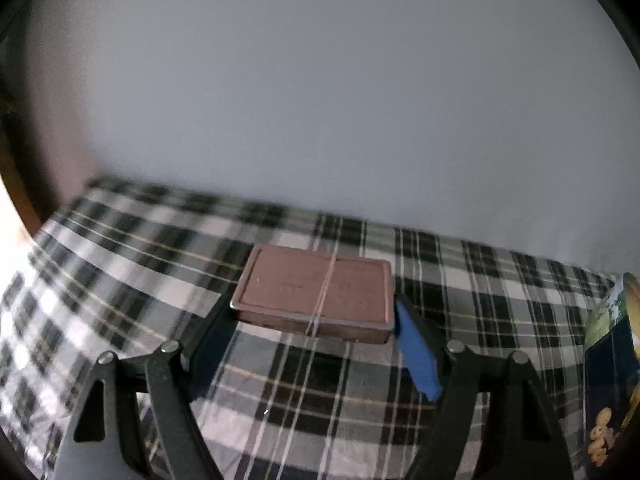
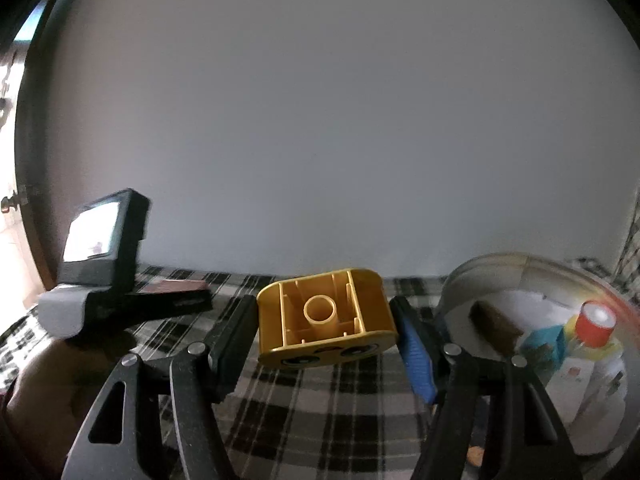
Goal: Organize rigid objects
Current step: 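Grasp the yellow block with the right tool while the left tool grasps the brown box, then lift the brown box with the left tool, rotating it in the fingers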
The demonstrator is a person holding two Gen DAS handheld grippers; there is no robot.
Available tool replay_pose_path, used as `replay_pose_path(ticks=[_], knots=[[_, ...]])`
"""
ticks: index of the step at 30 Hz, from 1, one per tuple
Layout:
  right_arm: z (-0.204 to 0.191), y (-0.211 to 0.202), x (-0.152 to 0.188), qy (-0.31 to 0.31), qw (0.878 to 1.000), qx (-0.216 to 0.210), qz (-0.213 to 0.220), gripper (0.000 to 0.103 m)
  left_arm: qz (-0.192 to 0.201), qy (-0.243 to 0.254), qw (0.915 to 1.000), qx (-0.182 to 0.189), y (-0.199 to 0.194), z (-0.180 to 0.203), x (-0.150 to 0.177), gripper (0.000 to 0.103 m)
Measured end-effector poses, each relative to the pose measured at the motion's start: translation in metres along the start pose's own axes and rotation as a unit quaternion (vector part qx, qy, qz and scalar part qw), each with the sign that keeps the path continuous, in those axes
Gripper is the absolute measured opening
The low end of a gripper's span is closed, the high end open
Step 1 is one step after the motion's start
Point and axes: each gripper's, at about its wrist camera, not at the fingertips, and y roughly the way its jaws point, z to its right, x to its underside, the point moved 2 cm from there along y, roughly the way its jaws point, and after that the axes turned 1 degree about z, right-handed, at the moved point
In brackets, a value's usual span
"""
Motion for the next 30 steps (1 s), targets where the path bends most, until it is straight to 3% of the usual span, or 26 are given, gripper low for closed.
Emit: replay_pose_path(ticks=[5, 10, 30], knots=[[-0.001, -0.007, -0.002, -0.004, 1.000, 0.012, 0.023, 0.069, 0.060, 0.014, 0.9978, -0.027, -0.039, 0.006, 0.011, 0.078], [-0.002, -0.013, -0.001, -0.009, 0.999, 0.017, 0.046, 0.069, 0.091, 0.014, 0.9953, -0.031, -0.068, 0.004, 0.022, 0.078], [0.014, -0.046, 0.007, -0.010, 0.998, 0.043, 0.051, 0.069, 0.116, 0.001, 0.9932, -0.011, -0.110, 0.006, 0.058, 0.078]])
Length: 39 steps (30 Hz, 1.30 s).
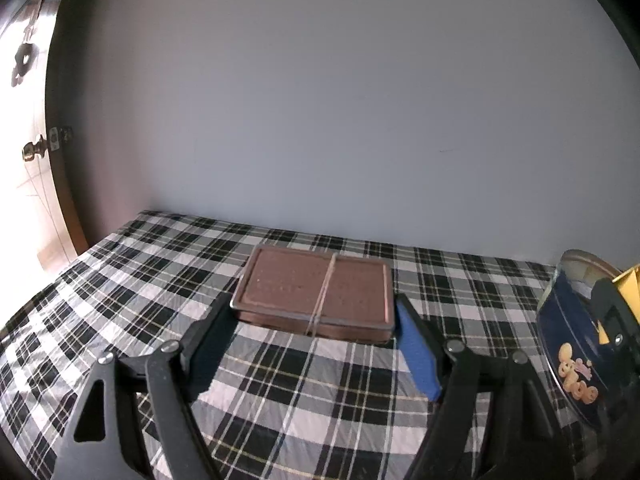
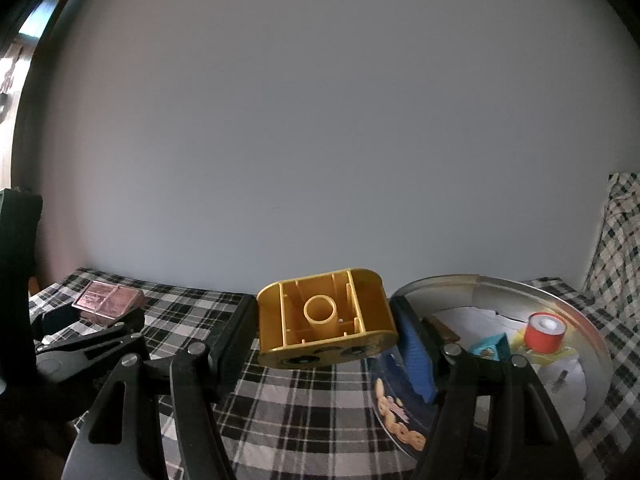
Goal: Organize rigid objects
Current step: 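Lift the brown box with the left tool, rotating it in the fingers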
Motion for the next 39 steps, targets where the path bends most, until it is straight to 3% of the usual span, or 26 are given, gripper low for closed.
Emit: replay_pose_path(ticks=[13, 15, 17, 21, 26, 28, 30, 33, 37, 39], knots=[[0.000, -0.007, 0.001, -0.013, 1.000, -0.002, 0.002, 0.069, 0.010, 0.011, 0.9998, 0.013, -0.023, 0.017, 0.011, 0.077], [0.001, -0.008, 0.002, -0.015, 1.000, -0.004, 0.000, 0.069, 0.012, 0.014, 0.9997, 0.017, -0.026, 0.022, 0.012, 0.069], [0.002, -0.011, 0.003, -0.015, 1.000, -0.007, 0.000, 0.069, 0.017, 0.023, 0.9993, 0.025, -0.028, 0.028, 0.012, 0.053], [0.002, -0.011, 0.003, -0.019, 1.000, -0.009, -0.002, 0.069, 0.017, 0.035, 0.9990, 0.021, -0.028, 0.034, 0.013, 0.053], [0.003, -0.011, 0.004, -0.016, 1.000, -0.008, -0.005, 0.069, -0.041, -0.007, 0.9980, 0.048, -0.007, 0.011, 0.013, 0.054], [0.003, -0.008, 0.004, -0.015, 1.000, -0.008, -0.005, 0.069, -0.065, -0.023, 0.9964, 0.050, 0.002, -0.004, 0.013, 0.066], [0.003, -0.008, 0.006, -0.017, 1.000, -0.008, -0.004, 0.069, -0.075, -0.044, 0.9946, 0.056, 0.005, -0.018, 0.011, 0.084], [0.003, -0.011, 0.005, -0.019, 1.000, -0.012, 0.001, 0.069, -0.082, -0.050, 0.9919, 0.083, 0.002, -0.018, 0.012, 0.098], [0.005, -0.014, 0.002, -0.019, 1.000, -0.016, 0.007, 0.069, -0.115, 0.016, 0.9857, 0.122, 0.002, 0.021, 0.026, 0.098], [0.009, -0.016, 0.001, -0.015, 1.000, -0.014, 0.009, 0.069, -0.110, 0.102, 0.9813, 0.121, -0.002, 0.047, 0.031, 0.098]])
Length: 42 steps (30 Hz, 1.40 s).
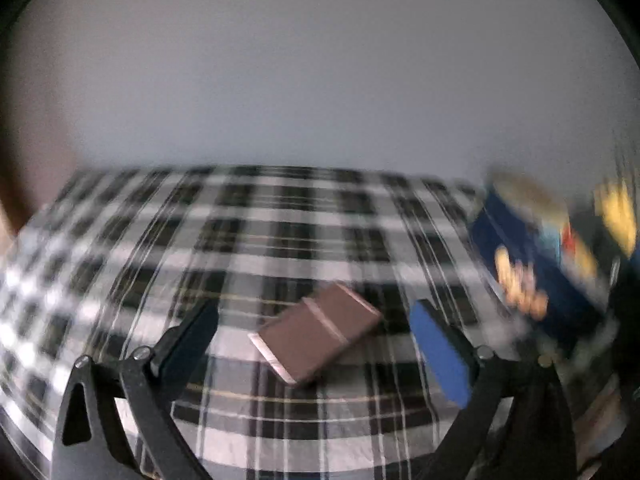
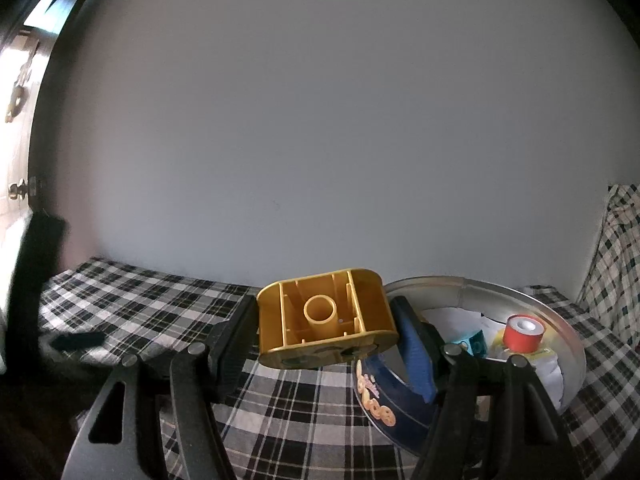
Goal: Organize rigid objects
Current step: 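Lift the brown box with the left tool, rotating it in the fingers, then carry the brown box with the left tool while the right tool carries the yellow block over the tin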
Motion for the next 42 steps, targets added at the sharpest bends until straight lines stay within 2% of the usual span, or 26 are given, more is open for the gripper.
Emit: replay_pose_path(ticks=[2, 3, 4, 6, 10, 12, 13, 14, 15, 17, 21, 23, 29, 36, 42], knots=[[0.005, -0.001, 0.000, 0.003, 1.000, 0.002, -0.002, 0.069, -0.001, 0.096, 0.9949, -0.031, 0.002, 0.017, 0.002, 0.098], [0.007, -0.002, 0.001, 0.003, 1.000, 0.004, -0.003, 0.069, -0.004, 0.114, 0.9930, -0.031, 0.002, 0.018, 0.003, 0.098], [0.011, -0.002, 0.002, 0.005, 1.000, 0.006, -0.006, 0.069, -0.015, 0.123, 0.9922, -0.016, 0.005, 0.016, 0.004, 0.098], [0.015, -0.003, 0.002, 0.010, 1.000, 0.006, -0.009, 0.069, -0.041, 0.109, 0.9930, 0.019, 0.012, 0.003, 0.006, 0.093], [0.020, -0.003, 0.000, 0.027, 0.999, -0.004, -0.016, 0.069, -0.093, 0.078, 0.9918, 0.038, 0.038, -0.014, 0.004, 0.076], [0.021, -0.003, 0.000, 0.028, 0.999, -0.005, -0.018, 0.069, -0.097, 0.070, 0.9909, 0.062, 0.042, -0.011, 0.002, 0.062], [0.021, -0.003, 0.000, 0.028, 0.999, -0.005, -0.018, 0.069, -0.099, 0.074, 0.9901, 0.067, 0.044, -0.008, 0.001, 0.060], [0.021, -0.003, 0.000, 0.028, 0.999, -0.006, -0.018, 0.069, -0.097, 0.074, 0.9899, 0.072, 0.044, -0.005, 0.001, 0.049], [0.020, -0.003, 0.000, 0.028, 0.999, -0.006, -0.018, 0.069, -0.095, 0.079, 0.9894, 0.076, 0.043, -0.001, 0.001, 0.047], [0.020, -0.002, 0.000, 0.028, 0.999, -0.007, -0.021, 0.069, -0.093, 0.084, 0.9900, 0.064, 0.041, 0.004, 0.003, 0.046], [0.019, 0.001, 0.002, 0.029, 0.999, -0.011, -0.027, 0.069, -0.094, 0.050, 0.9925, 0.060, 0.036, 0.003, 0.005, 0.046], [0.018, 0.000, 0.001, 0.027, 0.999, -0.009, -0.023, 0.069, -0.091, 0.039, 0.9940, 0.046, 0.034, 0.003, 0.006, 0.046], [0.016, -0.005, 0.000, 0.023, 1.000, -0.003, -0.008, 0.069, -0.027, -0.025, 0.9992, 0.016, 0.008, -0.003, 0.004, 0.046], [0.012, -0.009, 0.000, 0.009, 1.000, 0.004, 0.004, 0.069, 0.032, -0.040, 0.9982, -0.030, -0.013, -0.002, 0.003, 0.046], [0.009, -0.011, 0.000, 0.004, 1.000, 0.006, 0.007, 0.069, 0.052, -0.042, 0.9965, -0.050, -0.022, -0.006, 0.000, 0.046]])
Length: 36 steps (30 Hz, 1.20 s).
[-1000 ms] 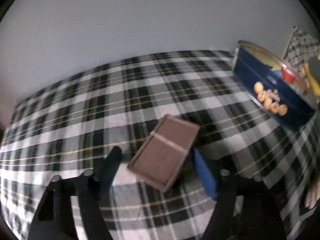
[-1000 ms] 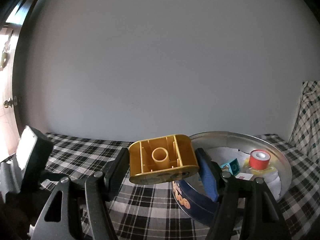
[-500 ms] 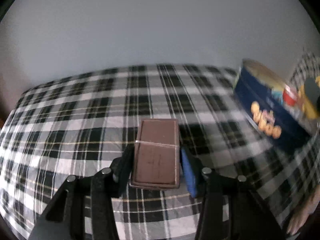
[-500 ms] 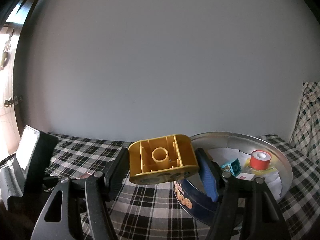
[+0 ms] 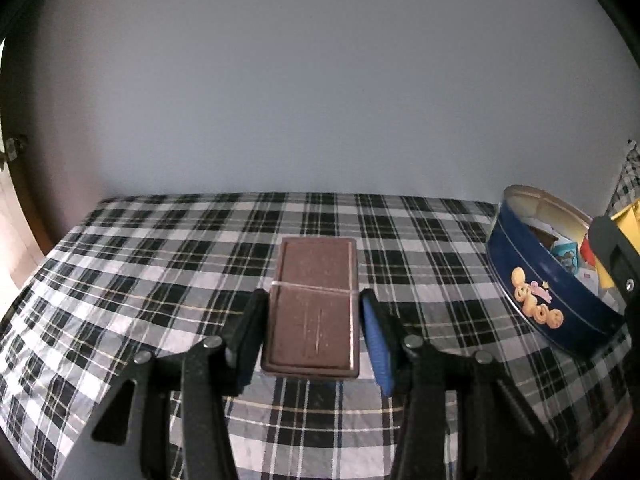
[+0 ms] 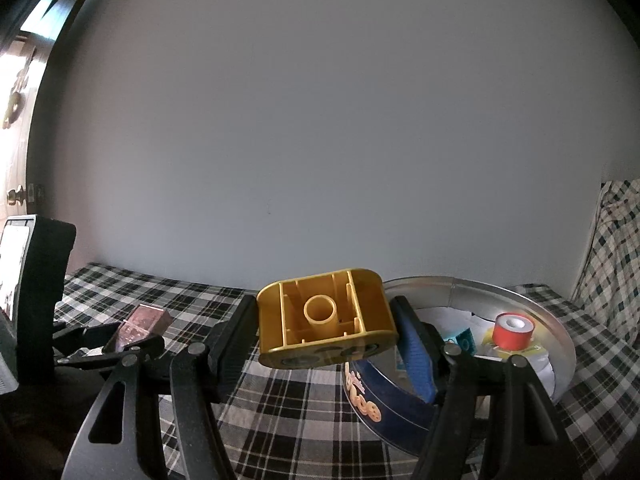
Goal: Organize rigid objects
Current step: 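Carry the brown box with the left tool while the right tool carries the yellow block over the tin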
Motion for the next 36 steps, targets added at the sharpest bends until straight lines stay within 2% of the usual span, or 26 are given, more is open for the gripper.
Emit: replay_pose_path(ticks=[10, 22, 36], knots=[[-0.002, -0.003, 0.001, -0.013, 1.000, -0.002, 0.001, 0.069, 0.013, -0.006, 0.9998, -0.010, -0.008, 0.002, 0.000, 0.046], [0.006, -0.011, 0.003, -0.019, 1.000, -0.002, 0.004, 0.069, 0.016, -0.007, 0.9998, -0.005, -0.019, 0.017, 0.004, 0.046], [0.028, -0.022, 0.005, -0.024, 1.000, 0.006, 0.007, 0.069, 0.018, -0.012, 0.9994, 0.026, -0.028, 0.044, 0.008, 0.046]])
